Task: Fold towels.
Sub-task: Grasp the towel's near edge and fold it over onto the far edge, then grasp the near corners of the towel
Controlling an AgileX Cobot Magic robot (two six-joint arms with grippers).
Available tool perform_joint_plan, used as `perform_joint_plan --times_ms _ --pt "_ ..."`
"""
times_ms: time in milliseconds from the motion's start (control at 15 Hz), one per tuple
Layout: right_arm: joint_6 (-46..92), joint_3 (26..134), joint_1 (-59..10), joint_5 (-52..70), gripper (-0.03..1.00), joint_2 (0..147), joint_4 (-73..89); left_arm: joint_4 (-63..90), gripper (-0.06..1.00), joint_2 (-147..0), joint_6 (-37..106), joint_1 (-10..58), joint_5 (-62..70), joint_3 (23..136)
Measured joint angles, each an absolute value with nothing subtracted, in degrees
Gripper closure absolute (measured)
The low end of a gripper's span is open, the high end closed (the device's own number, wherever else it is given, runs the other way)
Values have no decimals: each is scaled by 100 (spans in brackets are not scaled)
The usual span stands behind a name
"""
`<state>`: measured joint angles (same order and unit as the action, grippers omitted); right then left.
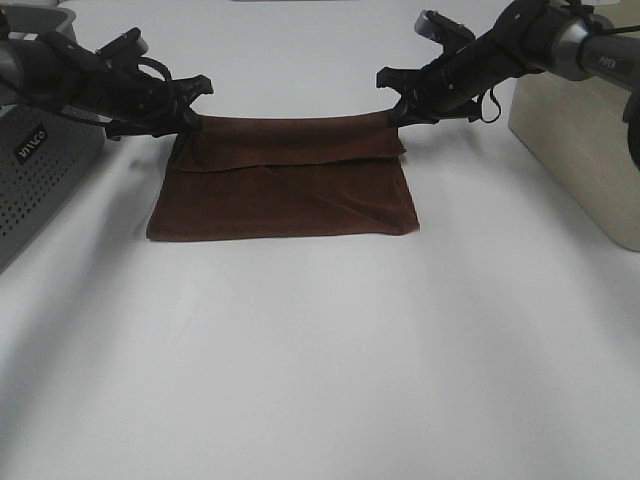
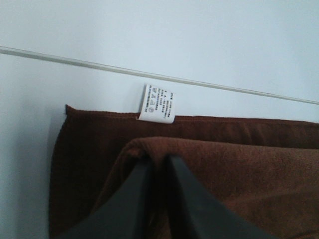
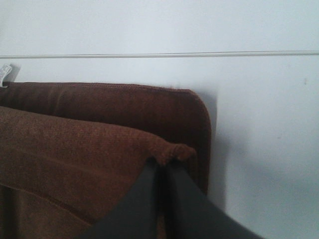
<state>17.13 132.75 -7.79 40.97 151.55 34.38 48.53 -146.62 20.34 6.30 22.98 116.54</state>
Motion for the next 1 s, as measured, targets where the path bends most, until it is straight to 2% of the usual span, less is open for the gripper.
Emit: perform_joint_plan --times_ms 67,133,200,267,333,533,1000 --pt "1770 13275 -779 4028 83 15178 3438 4819 70 -14673 2040 647 2206 11654" --pt "1805 13275 -779 4016 68 15178 3438 4807 52 -14673 2057 647 2126 11665" --pt "1822 13275 -779 4016 48 15178 3438 4796 37 -14668 2057 653 2103 11665" --pt "1828 13275 -779 4016 32 15178 3432 4790 24 -14668 2057 653 2120 11665" --pt "1828 13275 -779 4062 24 15155 3403 4778 17 -14656 2057 653 2206 11665" --pt "1833 13275 -779 4670 18 14857 3306 4532 13 -14496 2120 647 2601 11665" --pt "1524 13304 -779 6480 17 14278 3277 3879 13 -13940 1450 647 4142 11665"
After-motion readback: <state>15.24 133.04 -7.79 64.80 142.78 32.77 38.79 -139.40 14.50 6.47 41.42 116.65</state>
